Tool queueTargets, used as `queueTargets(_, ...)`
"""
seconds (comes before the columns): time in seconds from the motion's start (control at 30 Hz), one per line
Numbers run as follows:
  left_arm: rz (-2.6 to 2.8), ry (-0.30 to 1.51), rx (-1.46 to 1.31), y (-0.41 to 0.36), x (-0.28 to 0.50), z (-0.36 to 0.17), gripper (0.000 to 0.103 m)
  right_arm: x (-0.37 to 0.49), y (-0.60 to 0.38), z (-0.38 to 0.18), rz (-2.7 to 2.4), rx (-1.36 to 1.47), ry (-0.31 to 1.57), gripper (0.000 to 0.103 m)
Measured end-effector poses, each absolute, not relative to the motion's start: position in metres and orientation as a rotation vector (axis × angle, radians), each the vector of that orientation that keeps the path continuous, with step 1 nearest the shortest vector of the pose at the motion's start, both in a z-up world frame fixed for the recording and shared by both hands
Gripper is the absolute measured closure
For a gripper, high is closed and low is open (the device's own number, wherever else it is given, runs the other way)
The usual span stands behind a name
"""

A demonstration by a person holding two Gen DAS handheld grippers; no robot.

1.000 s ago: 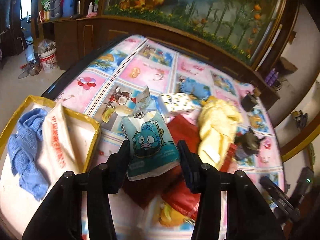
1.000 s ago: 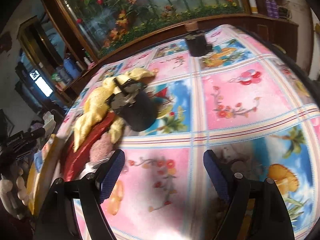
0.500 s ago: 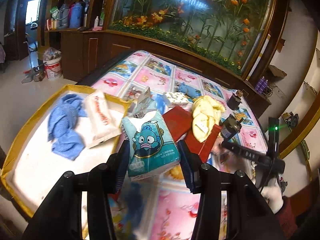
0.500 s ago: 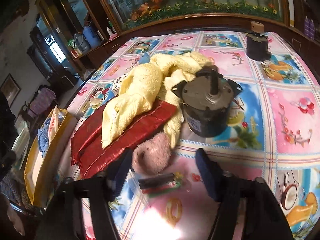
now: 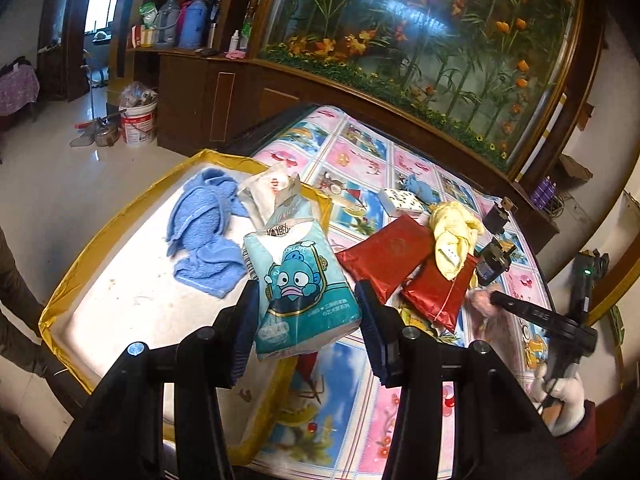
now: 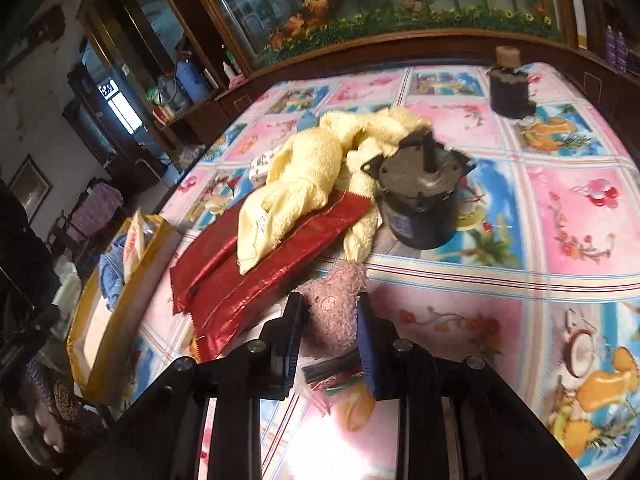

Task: Organize soft objects
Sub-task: 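Lower the tissue pack into the tray with left gripper while right gripper places the ball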

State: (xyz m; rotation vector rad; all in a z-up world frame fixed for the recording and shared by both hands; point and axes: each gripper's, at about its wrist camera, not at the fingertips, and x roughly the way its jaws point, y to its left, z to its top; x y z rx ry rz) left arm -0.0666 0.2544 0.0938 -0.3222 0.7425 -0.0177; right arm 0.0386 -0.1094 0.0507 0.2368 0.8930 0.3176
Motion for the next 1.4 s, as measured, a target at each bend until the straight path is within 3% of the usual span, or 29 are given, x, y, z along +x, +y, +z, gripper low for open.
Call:
queueTargets(0.2,0.004,0.764,-0.338,0.264,-0.067,0.083,0.057,0.021,-0.105,0.087,0.37,0.254,0.821,0.076)
queueTargets(0.57,0.096,0.86,-0.316,0.291,-0.044,0.058,0.056,0.023,0.015,0.103,0.663,0.198,0.888,0.076)
queueTargets(0.77,0.11,0.91,-0.422,0.326,-0.021,0.036,0.05,0.03,0.107,0.1,0.778,0.088,0.929,0.075)
queueTargets(1.0,0.111,0.809,-0.519,0.345,-0.05,0.056,0.039,0.032,0.188,0.078,0.854,-0.045,0.985,0.073)
queueTargets(1.1,0.144,0.766,-0.546,0.355,-0.059,0.065,0.036,0.036,0.212,0.063,0.839,-0.108,1.001,0.069)
queueTargets(1.17,0.152,0.755,-0.555,0.358,-0.061,0.068,0.034,0.039,0.216,0.058,0.835,-0.101,1.022,0.058)
queueTargets(1.4,0.129,0.754,-0.531,0.344,-0.062,0.072,0.032,0.041,0.141,0.078,0.769,0.068,0.961,0.036)
